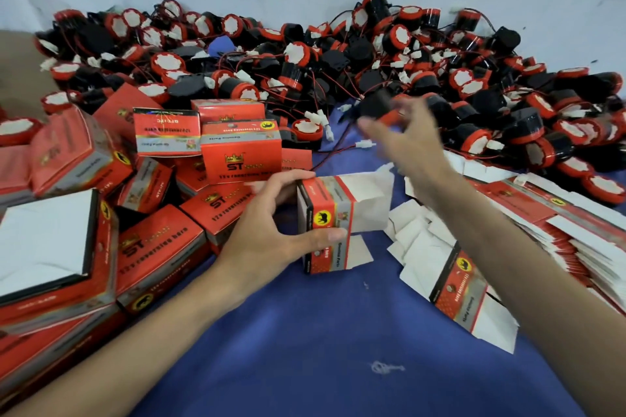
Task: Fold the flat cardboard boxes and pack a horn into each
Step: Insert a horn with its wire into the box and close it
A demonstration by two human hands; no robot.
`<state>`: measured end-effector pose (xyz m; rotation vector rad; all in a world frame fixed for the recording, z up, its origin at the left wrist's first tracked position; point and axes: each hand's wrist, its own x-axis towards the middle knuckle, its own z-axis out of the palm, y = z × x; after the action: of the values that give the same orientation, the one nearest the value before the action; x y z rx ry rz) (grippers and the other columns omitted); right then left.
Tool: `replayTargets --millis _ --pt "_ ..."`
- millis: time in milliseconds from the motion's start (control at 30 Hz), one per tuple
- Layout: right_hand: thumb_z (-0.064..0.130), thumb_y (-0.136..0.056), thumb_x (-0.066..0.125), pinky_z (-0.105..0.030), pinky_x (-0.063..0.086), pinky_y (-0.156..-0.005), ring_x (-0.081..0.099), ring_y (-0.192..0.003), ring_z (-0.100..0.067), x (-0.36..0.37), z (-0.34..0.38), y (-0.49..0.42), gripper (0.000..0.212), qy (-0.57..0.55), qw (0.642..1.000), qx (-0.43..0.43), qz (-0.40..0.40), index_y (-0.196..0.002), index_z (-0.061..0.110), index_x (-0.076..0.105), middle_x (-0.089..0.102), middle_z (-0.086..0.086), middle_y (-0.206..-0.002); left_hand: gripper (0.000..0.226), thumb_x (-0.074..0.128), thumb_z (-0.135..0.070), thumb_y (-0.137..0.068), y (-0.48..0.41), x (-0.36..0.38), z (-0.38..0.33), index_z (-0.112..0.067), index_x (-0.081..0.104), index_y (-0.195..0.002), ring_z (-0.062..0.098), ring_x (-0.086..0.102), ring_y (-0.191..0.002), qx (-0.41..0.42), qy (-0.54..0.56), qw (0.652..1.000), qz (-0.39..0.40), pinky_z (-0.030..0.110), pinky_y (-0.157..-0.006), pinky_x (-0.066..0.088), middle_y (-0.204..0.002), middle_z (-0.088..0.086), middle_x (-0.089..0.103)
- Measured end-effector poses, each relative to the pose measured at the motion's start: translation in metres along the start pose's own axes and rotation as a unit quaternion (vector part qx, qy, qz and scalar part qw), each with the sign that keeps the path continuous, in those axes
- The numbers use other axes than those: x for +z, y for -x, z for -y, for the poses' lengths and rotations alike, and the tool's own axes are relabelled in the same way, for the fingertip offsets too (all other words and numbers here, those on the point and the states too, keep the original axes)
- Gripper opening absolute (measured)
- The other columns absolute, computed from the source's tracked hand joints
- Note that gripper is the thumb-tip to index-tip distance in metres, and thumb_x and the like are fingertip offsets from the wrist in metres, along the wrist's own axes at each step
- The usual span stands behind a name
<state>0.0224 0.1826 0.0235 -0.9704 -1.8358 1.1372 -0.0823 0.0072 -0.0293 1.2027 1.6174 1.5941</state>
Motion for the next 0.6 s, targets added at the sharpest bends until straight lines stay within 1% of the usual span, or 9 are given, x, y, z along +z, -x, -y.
replayTargets --millis 100,200,300,367,400,467,500,567,600 --pt "0.011 -0.073 0.077 -0.039 0.057 -0.081 0.065 -0.087 -0.008 -0.039 0.029 0.005 0.051 -0.148 0.964 -0.146 -0.164 -0.114 0.019 0.048 0.064 0.010 -0.099 0.080 0.094 -0.033 -0.043 -0.003 0.002 0.007 -0.032 0.051 -0.111 -0.002 0.061 -0.104 -0.035 0.077 0.996 -0.036 0.021 -0.089 0.049 -0.109 -0.018 0.067" --pt "0.018 -0.070 0.074 -0.029 0.055 -0.086 0.060 -0.106 -0.014 -0.069 0.051 0.016 0.064 -0.068 0.941 -0.258 -0.205 -0.127 0.019 0.044 0.050 -0.015 -0.127 0.075 0.089 -0.030 -0.046 -0.004 0.006 0.012 -0.028 0.048 -0.109 -0.002 0.061 -0.103 -0.062 0.061 0.996 -0.034 0.021 -0.089 0.050 -0.114 -0.010 0.064" --pt "0.016 -0.074 0.076 -0.027 0.053 -0.090 0.045 -0.124 -0.027 -0.070 0.053 0.038 0.063 0.074 0.929 -0.354 -0.085 -0.128 0.029 0.045 0.036 -0.027 -0.129 0.065 0.090 -0.035 -0.054 -0.002 0.009 0.015 -0.028 0.046 -0.102 -0.005 0.058 -0.093 -0.035 -0.116 0.993 -0.008 0.012 -0.076 0.047 -0.103 -0.015 0.060" --pt "0.013 -0.075 0.078 -0.030 0.057 -0.082 0.041 -0.123 -0.022 -0.061 0.051 0.054 0.061 0.143 0.911 -0.387 0.007 -0.130 0.019 0.052 0.035 -0.016 -0.123 0.061 0.084 -0.052 -0.057 -0.001 0.009 0.017 -0.031 0.047 -0.100 -0.005 0.051 -0.091 -0.004 -0.255 0.967 0.009 0.009 -0.073 0.041 -0.097 -0.020 0.053" --pt "0.013 -0.074 0.078 -0.025 0.056 -0.078 0.041 -0.118 -0.018 -0.058 0.050 0.059 0.061 0.177 0.901 -0.392 0.049 -0.130 0.018 0.053 0.035 -0.010 -0.120 0.059 0.081 -0.057 -0.057 0.000 0.009 0.017 -0.032 0.048 -0.100 -0.004 0.048 -0.090 0.008 -0.291 0.957 0.015 0.008 -0.072 0.039 -0.095 -0.023 0.050" --pt "0.016 -0.073 0.079 -0.016 0.046 -0.077 0.046 -0.107 -0.016 -0.052 0.051 0.065 0.060 0.254 0.869 -0.394 0.156 -0.128 0.021 0.057 0.038 -0.004 -0.116 0.055 0.078 -0.062 -0.057 0.000 0.009 0.014 -0.033 0.052 -0.096 -0.004 0.048 -0.086 0.027 -0.307 0.951 0.020 0.008 -0.070 0.038 -0.089 -0.025 0.050" --pt "0.017 -0.073 0.079 -0.016 0.043 -0.077 0.047 -0.100 -0.016 -0.050 0.050 0.068 0.058 0.302 0.847 -0.383 0.211 -0.127 0.023 0.058 0.040 -0.003 -0.115 0.049 0.079 -0.062 -0.056 0.000 0.010 0.012 -0.033 0.054 -0.086 -0.006 0.050 -0.083 0.045 -0.299 0.953 0.020 0.009 -0.067 0.039 -0.083 -0.026 0.053" --pt "0.022 -0.077 0.077 -0.027 0.047 -0.077 0.046 -0.092 -0.015 -0.040 0.047 0.070 0.057 0.400 0.807 -0.333 0.278 -0.129 0.030 0.055 0.039 -0.001 -0.116 0.043 0.081 -0.059 -0.054 -0.001 0.010 0.010 -0.035 0.050 -0.071 -0.014 0.050 -0.081 0.073 -0.288 0.955 0.014 0.009 -0.066 0.040 -0.070 -0.023 0.055" --pt "0.027 -0.081 0.073 -0.033 0.048 -0.080 0.046 -0.092 -0.016 -0.034 0.043 0.071 0.057 0.450 0.788 -0.313 0.279 -0.133 0.032 0.050 0.036 -0.001 -0.117 0.043 0.082 -0.057 -0.054 -0.002 0.009 0.010 -0.037 0.049 -0.071 -0.017 0.049 -0.083 0.073 -0.286 0.955 0.014 0.008 -0.068 0.039 -0.071 -0.023 0.054"
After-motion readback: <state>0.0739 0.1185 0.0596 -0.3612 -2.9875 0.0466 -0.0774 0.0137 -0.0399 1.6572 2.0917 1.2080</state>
